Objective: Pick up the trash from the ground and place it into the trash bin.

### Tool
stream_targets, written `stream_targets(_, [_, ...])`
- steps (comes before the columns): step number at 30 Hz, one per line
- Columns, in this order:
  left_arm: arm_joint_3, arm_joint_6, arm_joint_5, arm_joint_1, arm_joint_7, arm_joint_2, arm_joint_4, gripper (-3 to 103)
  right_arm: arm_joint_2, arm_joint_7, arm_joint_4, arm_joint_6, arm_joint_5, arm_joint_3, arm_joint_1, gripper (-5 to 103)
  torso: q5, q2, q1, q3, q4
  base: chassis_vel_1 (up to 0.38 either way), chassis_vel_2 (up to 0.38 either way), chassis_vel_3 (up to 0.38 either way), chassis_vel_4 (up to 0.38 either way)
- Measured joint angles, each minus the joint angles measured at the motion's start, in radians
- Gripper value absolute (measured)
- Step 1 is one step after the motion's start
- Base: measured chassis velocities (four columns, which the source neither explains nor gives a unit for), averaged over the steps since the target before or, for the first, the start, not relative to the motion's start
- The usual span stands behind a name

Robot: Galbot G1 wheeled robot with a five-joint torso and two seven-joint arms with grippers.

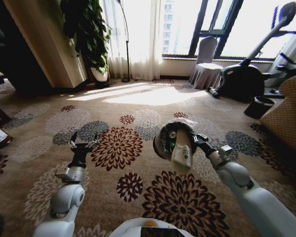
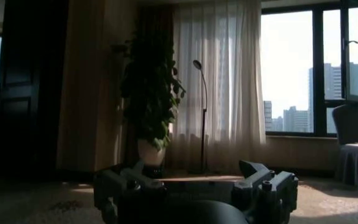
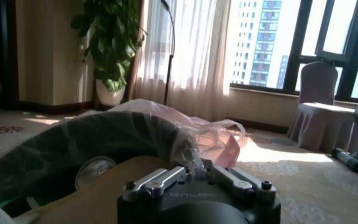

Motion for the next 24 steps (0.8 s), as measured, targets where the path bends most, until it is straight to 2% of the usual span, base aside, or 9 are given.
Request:
stream_targets(3, [0.001,-0.007,-0.005,0.017,-0.001,-0.014,0.007,100,0.043,0.0,0.04,0.028,-0.022,0.085,-0.108,0,-0.0001,0.0,0.0,0.0,0.0002,0.0,0.0,0.0,0.0])
stream_targets(5, [0.008,-0.013,-0.005,0.029,0.005,-0.026,0.01,100,0.11,0.0,0.091,0.073,-0.036,0.193,-0.236,0,-0.001,0.0,0.0,0.0,0.0007,0.0,0.0,0.0,0.0])
stream_targets(7, [0.012,-0.013,-0.004,0.031,0.007,-0.029,0.01,100,0.128,-0.001,0.104,0.082,-0.038,0.216,-0.261,0,-0.0006,0.0,0.0,0.0,0.0007,0.0,0.0,0.0,0.0])
stream_targets(10, [0.037,-0.002,-0.003,0.056,0.019,-0.055,-0.003,100,0.232,0.001,0.179,0.121,-0.051,0.303,-0.361,0,-0.0013,0.0,0.0,0.0,0.0001,0.0,0.0,0.0,0.0])
stream_targets(12, [0.043,0.008,-0.013,0.065,0.027,-0.06,-0.012,100,0.262,0.001,0.2,0.124,-0.054,0.31,-0.378,0,-0.0008,0.0,0.0,0.0,0.0002,0.0,0.0,0.0,0.0])
stream_targets(17, [0.051,0.083,-0.071,0.085,0.045,-0.042,-0.08,100,0.337,0.0,0.234,0.139,-0.083,0.284,-0.384,0,-0.001,0.0,0.0,0.0,0.0009,0.0,0.0,0.0,0.0])
stream_targets(19, [0.05,0.097,-0.067,0.094,0.061,-0.033,-0.101,100,0.352,0.0,0.239,0.14,-0.096,0.26,-0.378,0,-0.0006,0.0,0.0,0.0,0.0007,0.0,0.0,0.0,0.0])
stream_targets(21, [0.049,0.117,-0.029,0.121,0.105,-0.028,-0.135,100,0.371,0.0,0.242,0.14,-0.116,0.213,-0.354,0,-0.0006,0.0,0.0,0.0,0.0007,0.0,0.0,0.0,0.0])
stream_targets(24, [0.055,0.127,0.011,0.143,0.113,-0.042,-0.147,100,0.382,0.0,0.247,0.139,-0.13,0.173,-0.332,0,-0.0007,0.0,0.0,0.0,0.001,0.0,0.0,0.0,0.0])
